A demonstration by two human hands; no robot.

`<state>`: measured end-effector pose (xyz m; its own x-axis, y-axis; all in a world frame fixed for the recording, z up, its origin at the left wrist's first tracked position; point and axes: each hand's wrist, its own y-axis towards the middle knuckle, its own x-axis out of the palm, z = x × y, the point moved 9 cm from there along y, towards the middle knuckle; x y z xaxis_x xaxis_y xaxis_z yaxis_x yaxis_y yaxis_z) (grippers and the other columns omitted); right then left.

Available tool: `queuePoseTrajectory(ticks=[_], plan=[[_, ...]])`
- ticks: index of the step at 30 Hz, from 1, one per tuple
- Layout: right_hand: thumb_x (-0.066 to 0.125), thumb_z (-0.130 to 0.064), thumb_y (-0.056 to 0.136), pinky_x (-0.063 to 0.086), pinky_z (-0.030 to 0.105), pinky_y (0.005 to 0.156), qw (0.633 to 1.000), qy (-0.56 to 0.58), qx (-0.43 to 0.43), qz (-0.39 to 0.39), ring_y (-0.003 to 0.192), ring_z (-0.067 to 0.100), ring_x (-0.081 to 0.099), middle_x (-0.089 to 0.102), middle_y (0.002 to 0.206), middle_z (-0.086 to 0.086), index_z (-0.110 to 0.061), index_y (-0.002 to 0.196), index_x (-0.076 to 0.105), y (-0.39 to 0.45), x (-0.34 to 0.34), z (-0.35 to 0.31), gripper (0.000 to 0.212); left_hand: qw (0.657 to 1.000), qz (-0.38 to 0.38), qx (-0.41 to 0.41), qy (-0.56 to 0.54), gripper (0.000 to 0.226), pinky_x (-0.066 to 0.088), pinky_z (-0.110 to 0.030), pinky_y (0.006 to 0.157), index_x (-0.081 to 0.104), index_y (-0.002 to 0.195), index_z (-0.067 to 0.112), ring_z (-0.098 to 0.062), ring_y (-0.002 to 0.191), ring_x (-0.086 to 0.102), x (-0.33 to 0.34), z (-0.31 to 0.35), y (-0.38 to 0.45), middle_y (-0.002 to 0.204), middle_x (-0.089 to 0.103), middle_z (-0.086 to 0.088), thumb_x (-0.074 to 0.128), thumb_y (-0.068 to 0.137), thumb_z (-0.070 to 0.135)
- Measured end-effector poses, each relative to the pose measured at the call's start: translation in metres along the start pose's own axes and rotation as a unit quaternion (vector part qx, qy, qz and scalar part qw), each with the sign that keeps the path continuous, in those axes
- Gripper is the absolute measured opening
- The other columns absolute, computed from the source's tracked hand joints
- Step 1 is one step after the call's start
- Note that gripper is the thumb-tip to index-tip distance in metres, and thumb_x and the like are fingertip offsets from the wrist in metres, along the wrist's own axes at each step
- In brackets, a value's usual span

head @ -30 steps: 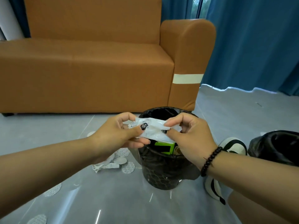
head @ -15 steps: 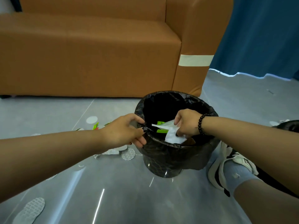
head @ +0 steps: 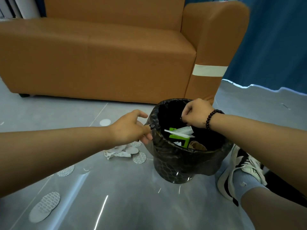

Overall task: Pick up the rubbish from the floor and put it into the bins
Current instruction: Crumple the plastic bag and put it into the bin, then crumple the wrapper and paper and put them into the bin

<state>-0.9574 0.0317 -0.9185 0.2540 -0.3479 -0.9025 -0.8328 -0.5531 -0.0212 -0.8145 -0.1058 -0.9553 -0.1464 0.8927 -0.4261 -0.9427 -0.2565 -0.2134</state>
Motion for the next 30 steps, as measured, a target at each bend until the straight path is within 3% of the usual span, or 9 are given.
queuePoseTrajectory(ticks=[4,7,12,15,19,23,25,30], plan=[[0.064,-0.012,0.084,0.06,0.03,0.064,0.99,0.123,-0.03,0.058,0.066,0.015,0.071,0.069,0.069,0.003,-0.008,0.076,0.067,-0.014,-0.015,-0.044,0.009,1.0,0.012,-0.018,-0.002,0.048,0.051,-0.037,0.074,0.034,0.137,0.017,-0.019,0.073,0.071,-0.024,-0.015,-0.017,0.083,0.076,-0.005,0.055,0.094,0.018],[0.064,-0.012,0.082,0.059,0.031,0.062,0.982,0.147,-0.096,0.065,0.063,0.015,0.071,0.068,0.069,0.004,-0.013,0.072,0.063,-0.029,-0.009,-0.085,0.01,0.998,0.012,-0.055,-0.015,0.053,0.05,-0.031,0.069,0.03,0.141,0.015,-0.02,0.068,0.07,-0.034,-0.042,-0.036,0.082,0.076,-0.008,0.055,0.095,0.018],[0.063,-0.011,0.08,0.051,0.014,0.055,0.978,0.12,-0.169,0.019,0.061,0.011,0.069,0.069,0.073,0.003,-0.012,0.074,0.065,-0.041,0.021,-0.139,0.006,0.991,0.0,-0.137,0.002,0.051,0.048,-0.025,0.066,0.029,0.139,0.018,-0.016,0.069,0.071,-0.05,-0.108,-0.068,0.082,0.076,-0.003,0.054,0.095,0.025],[0.06,-0.011,0.081,0.053,0.022,0.064,0.977,0.072,-0.198,-0.026,0.071,0.016,0.068,0.069,0.079,0.002,-0.012,0.077,0.066,-0.043,0.053,-0.163,0.006,0.983,-0.013,-0.18,0.017,0.059,0.049,-0.022,0.064,0.023,0.144,0.018,-0.015,0.073,0.072,-0.065,-0.151,-0.089,0.087,0.077,-0.004,0.055,0.095,0.03],[0.053,-0.009,0.083,0.04,0.013,0.06,0.967,-0.011,-0.23,-0.109,0.077,0.012,0.055,0.063,0.086,-0.004,-0.016,0.085,0.067,-0.05,0.109,-0.178,0.016,0.971,-0.014,-0.235,0.03,0.061,0.046,-0.02,0.057,0.023,0.145,0.015,-0.017,0.068,0.069,-0.087,-0.21,-0.116,0.084,0.076,-0.005,0.056,0.095,0.026],[0.051,-0.013,0.083,0.052,0.029,0.079,0.954,-0.075,-0.232,-0.172,0.091,0.02,0.061,0.066,0.098,0.002,-0.017,0.089,0.066,-0.05,0.162,-0.179,0.017,0.957,-0.011,-0.281,0.074,0.055,0.047,-0.018,0.056,0.029,0.14,0.015,-0.015,0.065,0.068,-0.111,-0.26,-0.132,0.086,0.076,-0.004,0.056,0.094,0.025],[0.05,-0.016,0.083,0.054,0.035,0.082,0.949,-0.107,-0.227,-0.192,0.091,0.024,0.062,0.067,0.098,0.005,-0.016,0.09,0.066,-0.045,0.187,-0.177,0.017,0.952,-0.015,-0.289,0.101,0.053,0.047,-0.014,0.057,0.03,0.14,0.016,-0.012,0.067,0.07,-0.116,-0.275,-0.134,0.085,0.076,0.001,0.055,0.094,0.026],[0.049,-0.022,0.084,0.051,0.033,0.08,0.951,-0.141,-0.203,-0.186,0.097,0.029,0.06,0.061,0.107,0.005,-0.02,0.107,0.055,-0.017,0.228,-0.183,0.024,0.957,-0.019,-0.273,0.1,0.044,0.045,-0.011,0.055,0.034,0.135,0.017,-0.011,0.067,0.07,-0.116,-0.289,-0.123,0.088,0.075,0.001,0.053,0.096,0.024]])
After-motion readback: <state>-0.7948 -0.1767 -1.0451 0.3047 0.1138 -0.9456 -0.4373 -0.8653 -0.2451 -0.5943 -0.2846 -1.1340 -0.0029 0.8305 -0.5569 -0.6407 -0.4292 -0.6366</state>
